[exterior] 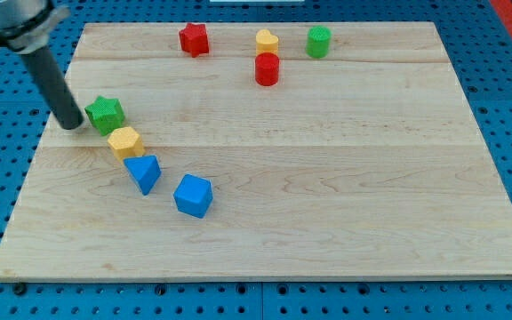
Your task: Place the green star to the bottom of the red circle
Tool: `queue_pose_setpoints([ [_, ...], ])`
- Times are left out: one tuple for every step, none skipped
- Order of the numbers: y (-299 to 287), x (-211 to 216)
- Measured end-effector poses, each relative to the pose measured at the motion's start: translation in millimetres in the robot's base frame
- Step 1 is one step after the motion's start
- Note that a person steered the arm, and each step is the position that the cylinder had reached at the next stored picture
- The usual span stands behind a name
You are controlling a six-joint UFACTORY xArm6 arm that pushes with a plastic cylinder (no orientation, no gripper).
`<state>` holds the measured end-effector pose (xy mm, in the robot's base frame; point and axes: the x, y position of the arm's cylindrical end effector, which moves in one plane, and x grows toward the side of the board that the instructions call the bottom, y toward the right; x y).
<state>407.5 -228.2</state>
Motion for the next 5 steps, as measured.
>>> queue_pose_setpoints([
  [92.7, -22.8],
  [97.9, -30.8],
  [52.3, -58.0],
  [96.0, -83.4],
  [146.7, -65.8],
])
